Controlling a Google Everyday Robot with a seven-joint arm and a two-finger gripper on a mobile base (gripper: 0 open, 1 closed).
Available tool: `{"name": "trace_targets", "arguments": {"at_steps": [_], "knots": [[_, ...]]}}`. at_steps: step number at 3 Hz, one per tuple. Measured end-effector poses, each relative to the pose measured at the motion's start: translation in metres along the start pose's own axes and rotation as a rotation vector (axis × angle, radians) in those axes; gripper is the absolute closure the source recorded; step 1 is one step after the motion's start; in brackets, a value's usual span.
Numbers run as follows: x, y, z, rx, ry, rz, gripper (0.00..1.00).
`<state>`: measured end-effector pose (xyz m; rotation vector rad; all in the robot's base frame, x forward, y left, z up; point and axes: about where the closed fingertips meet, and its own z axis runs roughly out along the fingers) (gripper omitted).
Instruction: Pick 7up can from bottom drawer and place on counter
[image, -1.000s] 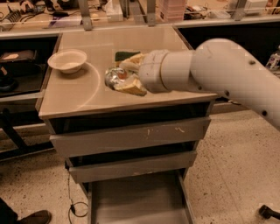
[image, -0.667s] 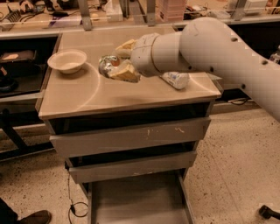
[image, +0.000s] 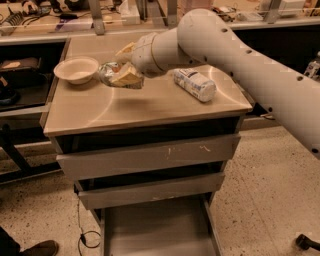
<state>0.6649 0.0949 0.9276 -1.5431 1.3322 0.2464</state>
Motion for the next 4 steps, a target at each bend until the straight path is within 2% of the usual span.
{"name": "trace_targets", "arguments": {"at_steps": [1,3,4], "knots": [[0.004,0.003,0.035,-0.065,-0.023,0.015,1.0],[0.017,0.031,0.083,-0.16,-0.081,0.088,1.0],[0.015,0.034,0.089,-0.17,-0.1,0.097,1.0]]}}
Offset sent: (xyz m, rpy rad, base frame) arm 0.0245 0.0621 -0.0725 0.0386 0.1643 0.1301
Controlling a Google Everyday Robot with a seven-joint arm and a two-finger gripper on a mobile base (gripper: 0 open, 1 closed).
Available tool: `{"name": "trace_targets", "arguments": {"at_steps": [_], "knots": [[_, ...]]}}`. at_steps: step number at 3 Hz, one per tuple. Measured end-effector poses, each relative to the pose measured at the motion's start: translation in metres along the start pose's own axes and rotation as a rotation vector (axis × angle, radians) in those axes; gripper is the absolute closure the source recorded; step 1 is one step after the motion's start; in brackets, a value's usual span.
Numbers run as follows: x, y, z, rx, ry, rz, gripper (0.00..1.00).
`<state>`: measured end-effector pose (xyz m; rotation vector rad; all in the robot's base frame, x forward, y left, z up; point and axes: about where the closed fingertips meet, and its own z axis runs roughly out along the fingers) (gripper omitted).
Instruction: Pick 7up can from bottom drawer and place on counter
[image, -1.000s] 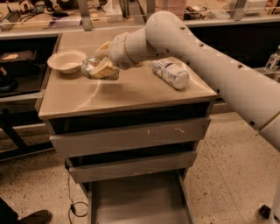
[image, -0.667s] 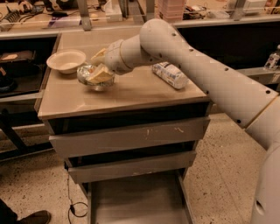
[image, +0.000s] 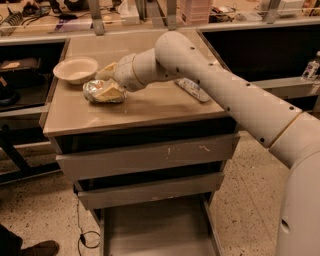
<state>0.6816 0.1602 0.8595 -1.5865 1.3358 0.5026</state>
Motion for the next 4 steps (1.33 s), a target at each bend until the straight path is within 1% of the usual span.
{"name": "trace_targets", "arguments": {"at_steps": [1,4], "knots": [[0.0,0.0,0.0,0.0,0.0,0.0,0.81],[0.0,0.0001,0.0001,0.0,0.0,0.0,0.11]]}}
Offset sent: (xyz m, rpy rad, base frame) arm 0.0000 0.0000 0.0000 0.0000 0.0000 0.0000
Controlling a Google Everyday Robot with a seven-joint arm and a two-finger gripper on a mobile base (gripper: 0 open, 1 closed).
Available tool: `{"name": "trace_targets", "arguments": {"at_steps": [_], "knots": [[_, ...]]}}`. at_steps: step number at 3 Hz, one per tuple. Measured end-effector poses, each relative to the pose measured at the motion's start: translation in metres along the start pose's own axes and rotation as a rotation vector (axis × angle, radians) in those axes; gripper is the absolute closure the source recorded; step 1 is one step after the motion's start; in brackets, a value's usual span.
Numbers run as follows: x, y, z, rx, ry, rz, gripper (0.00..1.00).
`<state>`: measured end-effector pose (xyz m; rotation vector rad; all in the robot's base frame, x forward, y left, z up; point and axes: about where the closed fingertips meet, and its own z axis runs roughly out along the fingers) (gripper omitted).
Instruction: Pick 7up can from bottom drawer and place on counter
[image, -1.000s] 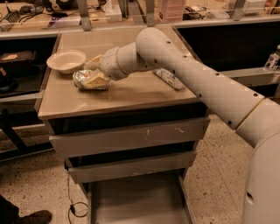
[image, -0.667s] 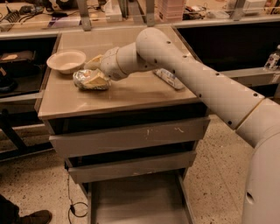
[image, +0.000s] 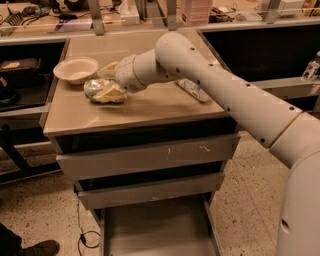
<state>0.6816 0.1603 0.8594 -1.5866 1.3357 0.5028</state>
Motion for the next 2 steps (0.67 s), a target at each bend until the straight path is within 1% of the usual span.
{"name": "trace_targets", "arguments": {"at_steps": [1,2], "knots": [[0.0,0.0,0.0001,0.0,0.0,0.0,0.0],[0.0,0.0,0.0001,0.0,0.0,0.0,0.0]]}}
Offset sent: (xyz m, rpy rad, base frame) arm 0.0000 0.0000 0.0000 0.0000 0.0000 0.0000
